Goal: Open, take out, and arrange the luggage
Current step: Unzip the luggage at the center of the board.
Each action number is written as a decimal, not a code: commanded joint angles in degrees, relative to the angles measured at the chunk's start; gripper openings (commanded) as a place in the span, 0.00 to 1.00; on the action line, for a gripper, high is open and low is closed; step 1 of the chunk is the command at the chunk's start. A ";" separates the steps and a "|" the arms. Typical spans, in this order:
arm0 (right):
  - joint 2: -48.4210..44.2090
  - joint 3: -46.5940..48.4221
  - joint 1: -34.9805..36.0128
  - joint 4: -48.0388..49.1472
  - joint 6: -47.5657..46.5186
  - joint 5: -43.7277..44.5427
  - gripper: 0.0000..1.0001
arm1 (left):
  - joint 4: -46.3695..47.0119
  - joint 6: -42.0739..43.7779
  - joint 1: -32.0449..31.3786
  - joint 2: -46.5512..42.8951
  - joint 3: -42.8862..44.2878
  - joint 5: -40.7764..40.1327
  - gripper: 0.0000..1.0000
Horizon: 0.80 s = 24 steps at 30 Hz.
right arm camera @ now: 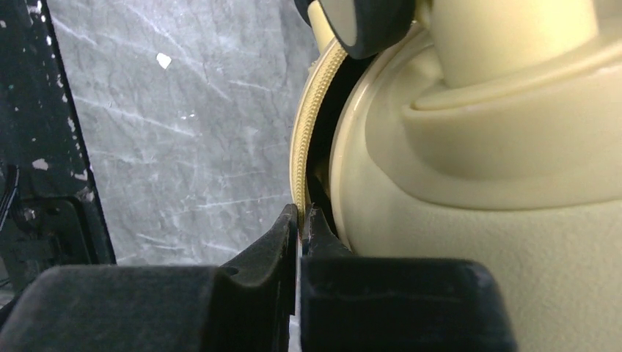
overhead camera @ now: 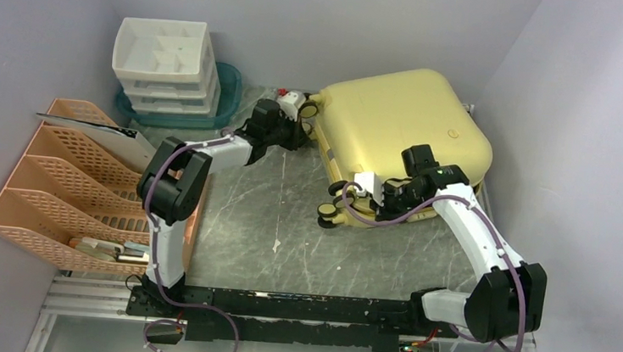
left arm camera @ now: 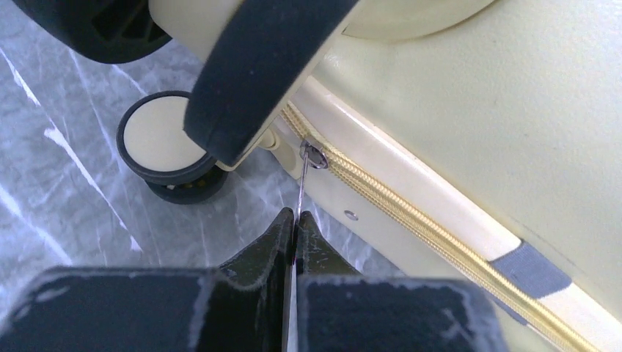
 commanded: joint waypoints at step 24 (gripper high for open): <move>12.29 41.06 2.32 -10.80 15.14 -23.41 0.81 | 19.52 1.68 4.16 -14.85 -29.01 9.29 0.05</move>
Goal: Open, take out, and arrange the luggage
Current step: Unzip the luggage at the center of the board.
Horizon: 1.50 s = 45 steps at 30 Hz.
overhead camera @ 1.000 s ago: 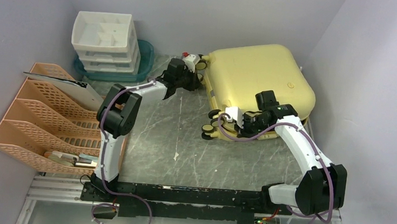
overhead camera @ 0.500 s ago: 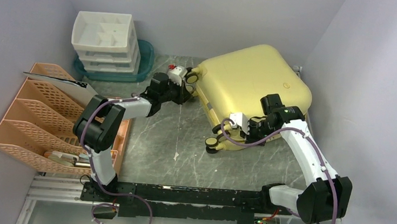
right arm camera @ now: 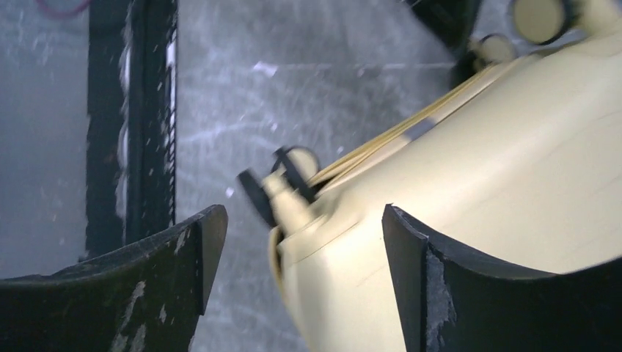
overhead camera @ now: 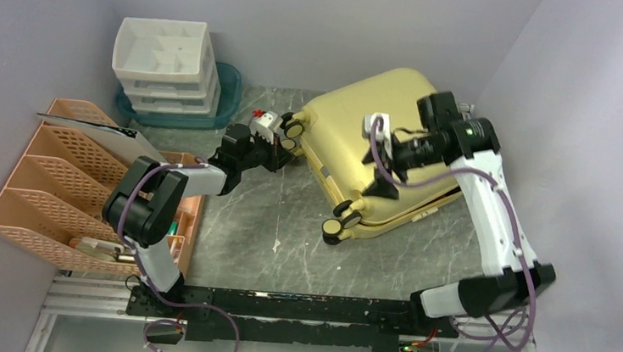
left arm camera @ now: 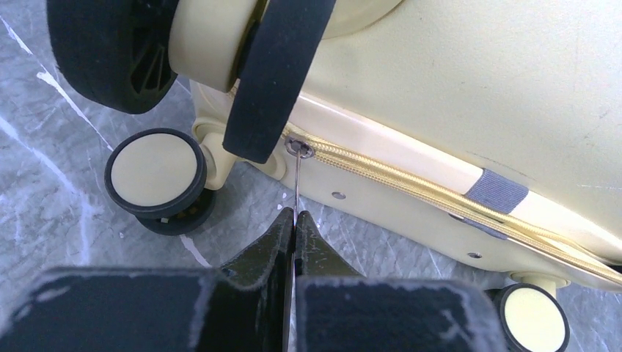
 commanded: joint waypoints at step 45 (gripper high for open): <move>39.24 20.10 23.43 44.88 -7.75 40.21 0.94 | 8.49 -14.93 4.99 13.60 4.18 13.78 0.05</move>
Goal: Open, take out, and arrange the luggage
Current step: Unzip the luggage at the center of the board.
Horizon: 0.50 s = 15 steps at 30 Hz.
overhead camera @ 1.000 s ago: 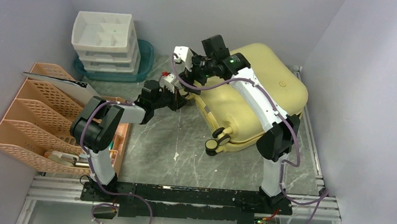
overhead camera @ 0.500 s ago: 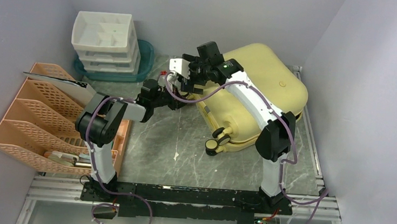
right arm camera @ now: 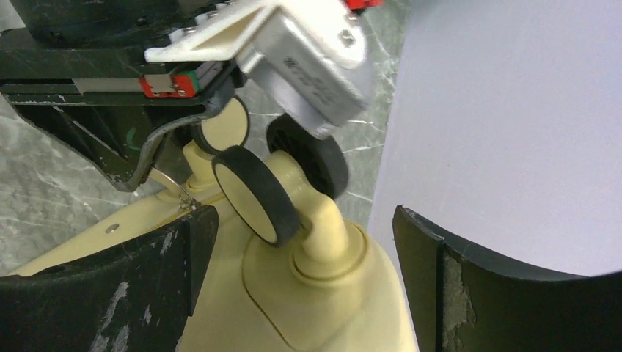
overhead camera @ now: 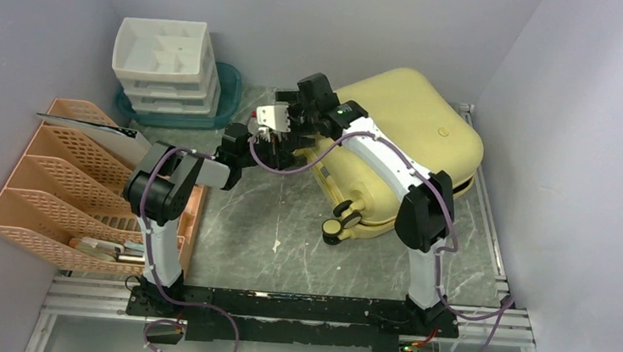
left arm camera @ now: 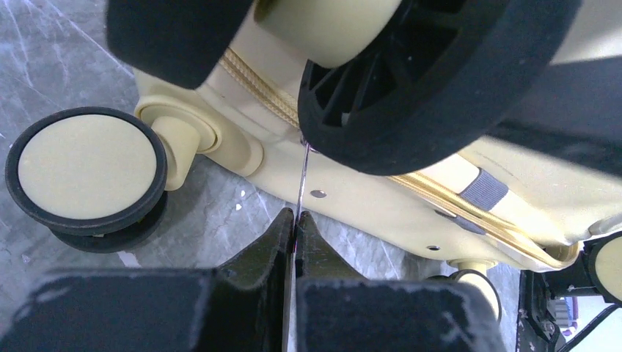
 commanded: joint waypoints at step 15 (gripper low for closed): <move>5.90 -0.09 0.84 8.36 -3.42 3.94 0.87 | 2.27 -4.23 2.42 2.56 -0.31 0.80 0.05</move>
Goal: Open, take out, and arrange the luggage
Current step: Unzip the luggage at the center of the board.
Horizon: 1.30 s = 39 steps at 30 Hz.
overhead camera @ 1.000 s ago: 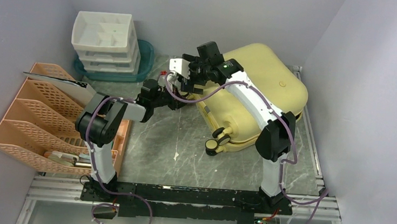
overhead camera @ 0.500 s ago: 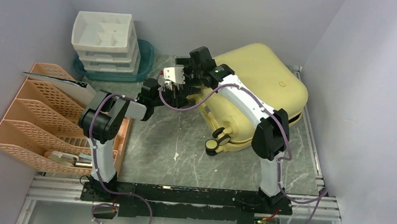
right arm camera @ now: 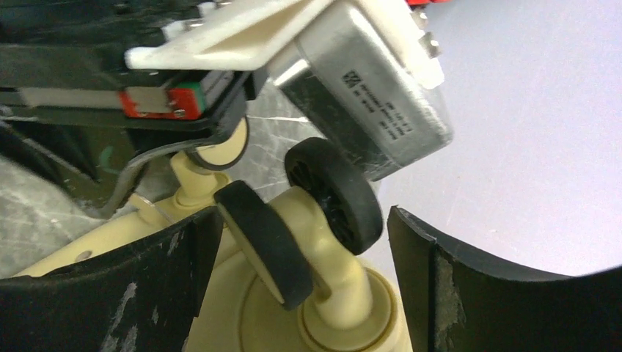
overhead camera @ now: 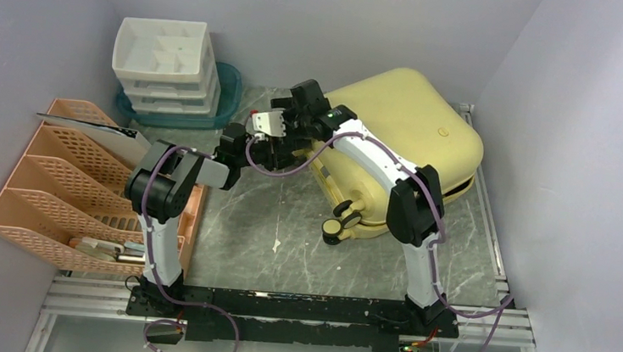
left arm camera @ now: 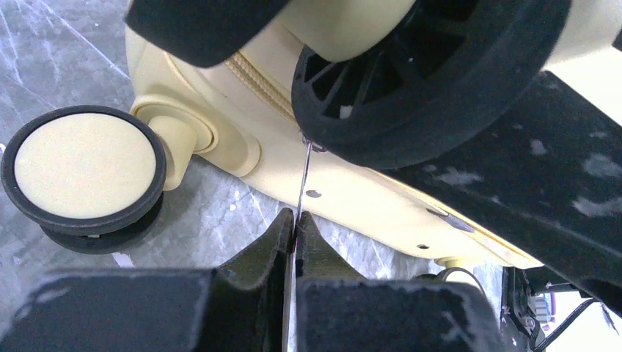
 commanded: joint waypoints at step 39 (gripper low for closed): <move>-9.23 -0.18 -1.31 0.85 18.93 -12.16 0.00 | -12.19 2.34 4.84 -4.38 8.39 -14.54 0.05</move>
